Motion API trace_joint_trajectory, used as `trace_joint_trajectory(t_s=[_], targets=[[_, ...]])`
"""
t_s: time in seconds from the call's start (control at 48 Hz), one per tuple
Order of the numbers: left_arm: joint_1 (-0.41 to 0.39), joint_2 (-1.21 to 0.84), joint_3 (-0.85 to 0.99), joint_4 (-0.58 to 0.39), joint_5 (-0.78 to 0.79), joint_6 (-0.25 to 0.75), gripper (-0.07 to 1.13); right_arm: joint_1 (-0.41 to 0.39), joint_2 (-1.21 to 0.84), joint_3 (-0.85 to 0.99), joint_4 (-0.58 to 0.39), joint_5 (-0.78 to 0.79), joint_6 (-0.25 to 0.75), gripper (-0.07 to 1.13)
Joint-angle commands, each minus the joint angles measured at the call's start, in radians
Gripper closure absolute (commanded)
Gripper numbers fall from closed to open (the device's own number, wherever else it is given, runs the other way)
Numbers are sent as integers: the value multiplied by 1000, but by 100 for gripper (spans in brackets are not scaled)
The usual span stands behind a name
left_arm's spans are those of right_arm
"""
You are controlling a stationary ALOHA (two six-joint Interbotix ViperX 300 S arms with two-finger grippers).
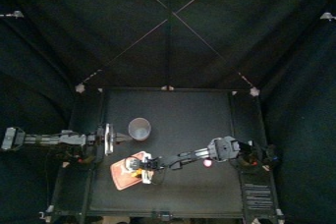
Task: Pick the fries then place it on the pink plate
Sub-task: Drop fries on the pink plate and return to neutral
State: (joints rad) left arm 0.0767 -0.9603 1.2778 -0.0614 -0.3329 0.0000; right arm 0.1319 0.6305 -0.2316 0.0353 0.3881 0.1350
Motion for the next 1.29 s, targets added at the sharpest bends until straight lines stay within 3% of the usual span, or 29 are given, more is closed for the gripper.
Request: trace_joint_trajectory(t_s=[0.021,0.146,0.5,0.708,1.021,1.292], targets=[[2,5,-9,-2,-9,2,107,-12,-32,-37,-5,9,0,20],[2,5,-8,-2,-8,0,107,-15,-34,-38,-14,9,2,9],[-5,5,-2,-6,-9,-3,107,-20,-123,87,-43,-46,20,9],[-6,5,8,-14,-8,-2,107,-11,-282,360,-31,-276,91,9],[-5,5,6,-14,-9,0,107,-17,-495,775,-6,-821,114,9],[-8,2,5,-14,-8,-2,107,-89,-669,992,14,-900,98,9]])
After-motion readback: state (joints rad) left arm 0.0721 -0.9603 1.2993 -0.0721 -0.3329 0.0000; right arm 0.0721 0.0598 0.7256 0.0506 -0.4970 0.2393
